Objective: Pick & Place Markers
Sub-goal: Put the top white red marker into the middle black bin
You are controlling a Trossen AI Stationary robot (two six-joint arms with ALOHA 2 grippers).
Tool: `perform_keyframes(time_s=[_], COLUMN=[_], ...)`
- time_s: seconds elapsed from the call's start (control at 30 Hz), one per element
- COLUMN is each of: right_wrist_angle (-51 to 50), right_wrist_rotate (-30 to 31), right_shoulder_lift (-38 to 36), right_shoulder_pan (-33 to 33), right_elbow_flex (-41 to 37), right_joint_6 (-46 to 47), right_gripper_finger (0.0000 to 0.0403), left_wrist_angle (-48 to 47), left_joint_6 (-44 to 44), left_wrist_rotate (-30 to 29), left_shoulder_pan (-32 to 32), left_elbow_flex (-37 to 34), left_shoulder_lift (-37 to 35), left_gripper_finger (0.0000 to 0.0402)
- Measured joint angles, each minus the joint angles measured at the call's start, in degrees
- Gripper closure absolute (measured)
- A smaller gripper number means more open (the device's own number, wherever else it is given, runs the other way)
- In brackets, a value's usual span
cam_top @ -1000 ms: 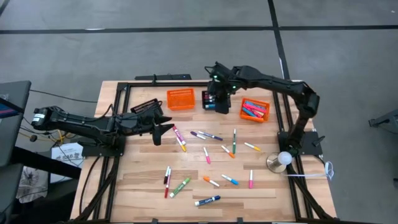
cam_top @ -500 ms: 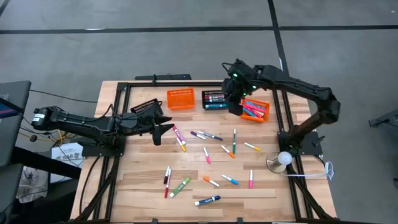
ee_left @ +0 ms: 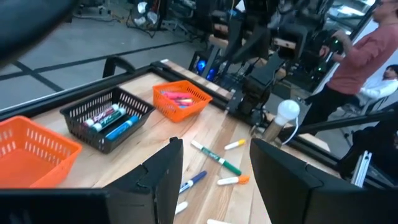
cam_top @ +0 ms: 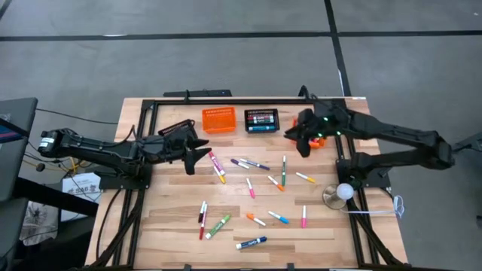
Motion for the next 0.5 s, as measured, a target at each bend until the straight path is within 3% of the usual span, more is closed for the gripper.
perform_keyframes(time_s=[0.37, 0.5], right_wrist_angle=[11.0, 14.7], right_wrist_rotate=[4.4, 4.4], right_shoulder_lift=[-10.2, -11.9], right_shoulder_pan=[6.2, 8.1], right_elbow_flex=[-10.3, -12.1], right_joint_6=[4.5, 4.5], right_gripper_finger=[0.0339, 0.0339], left_wrist_angle=[6.4, 6.4], left_joint_6=[-1.4, -1.5], left_wrist_rotate=[0.5, 6.9], left_shoulder_pan=[0.0, -0.5], left_elbow_flex=[0.0, 0.8], left_shoulder_lift=[0.0, 2.2], left_gripper_finger=[0.0215, 0.0215])
